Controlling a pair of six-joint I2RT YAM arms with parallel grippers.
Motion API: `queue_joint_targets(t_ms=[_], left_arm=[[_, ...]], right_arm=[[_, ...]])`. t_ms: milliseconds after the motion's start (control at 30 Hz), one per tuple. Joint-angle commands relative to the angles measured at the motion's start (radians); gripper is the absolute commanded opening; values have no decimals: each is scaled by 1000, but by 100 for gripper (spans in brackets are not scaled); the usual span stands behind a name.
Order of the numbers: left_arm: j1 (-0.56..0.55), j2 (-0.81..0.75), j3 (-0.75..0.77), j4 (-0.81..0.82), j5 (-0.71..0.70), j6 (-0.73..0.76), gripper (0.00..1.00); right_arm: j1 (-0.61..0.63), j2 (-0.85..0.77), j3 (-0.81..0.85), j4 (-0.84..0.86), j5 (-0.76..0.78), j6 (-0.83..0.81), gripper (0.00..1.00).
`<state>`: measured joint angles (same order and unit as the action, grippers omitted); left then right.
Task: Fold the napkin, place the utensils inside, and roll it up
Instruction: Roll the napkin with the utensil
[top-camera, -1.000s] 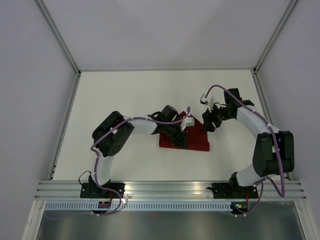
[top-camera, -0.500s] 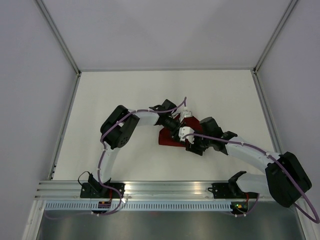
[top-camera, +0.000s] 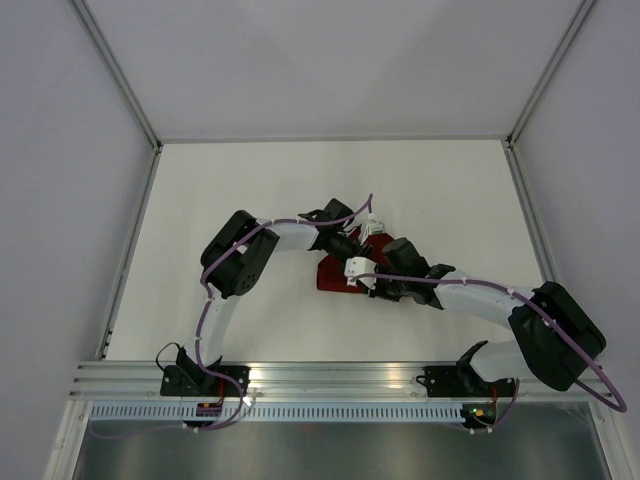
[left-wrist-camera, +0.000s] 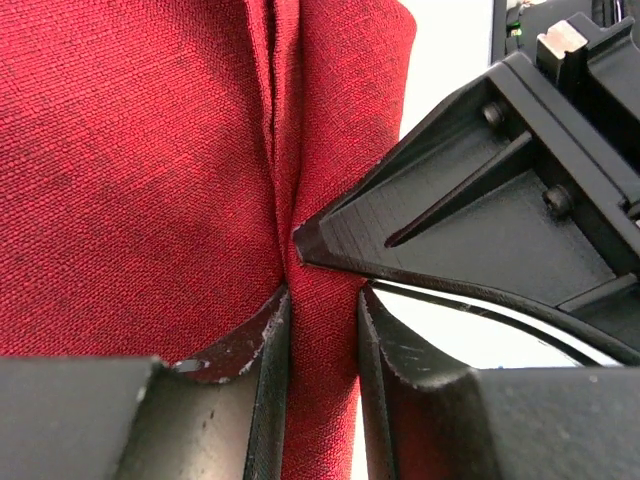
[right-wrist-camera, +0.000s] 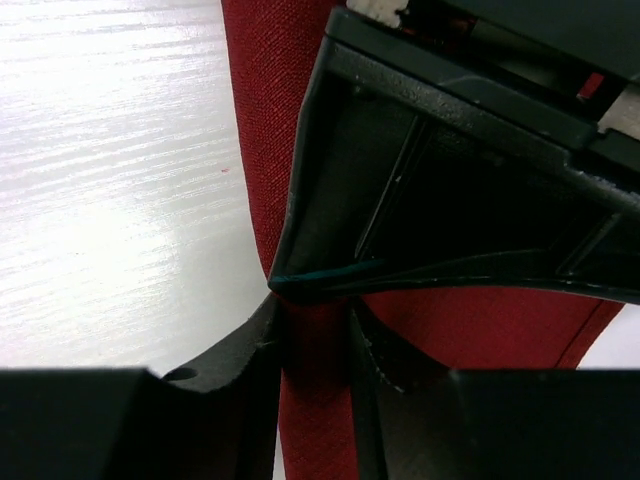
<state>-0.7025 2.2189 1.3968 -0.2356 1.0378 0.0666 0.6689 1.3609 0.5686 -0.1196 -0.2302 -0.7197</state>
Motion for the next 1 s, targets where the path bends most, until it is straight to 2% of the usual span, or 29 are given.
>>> queue_joint_targets(t_ms=[0,67,133,333,467,667,700,800,967], left_arm=[[3,-7,-19,-33,-145,-10,34],[5,-60,-45,11,-166,-31,40],[9,-97,-62,73,-180,-56,41],[34,-192,-67,145,-182,-131,49],[49,-241,-82,165,-229,-131,49],[101,-409,-246,360,-447,-225,49],[104,-425,-280,384,-534,-232,49],[106,-510,-378,482,-672,-244,49],[98,-651,-551,674,-777,-215,48]], right_arm=[[3,14,14,12,25,6,32],[4,14,19,-8,22,3,26],[1,15,20,-28,2,3,18],[-9,58,63,-113,-82,-18,16],[-34,99,106,-189,-161,-50,16],[-120,205,232,-365,-322,-122,15],[-141,224,249,-389,-334,-136,15],[-173,305,335,-504,-397,-196,15],[-226,481,508,-705,-474,-285,15]])
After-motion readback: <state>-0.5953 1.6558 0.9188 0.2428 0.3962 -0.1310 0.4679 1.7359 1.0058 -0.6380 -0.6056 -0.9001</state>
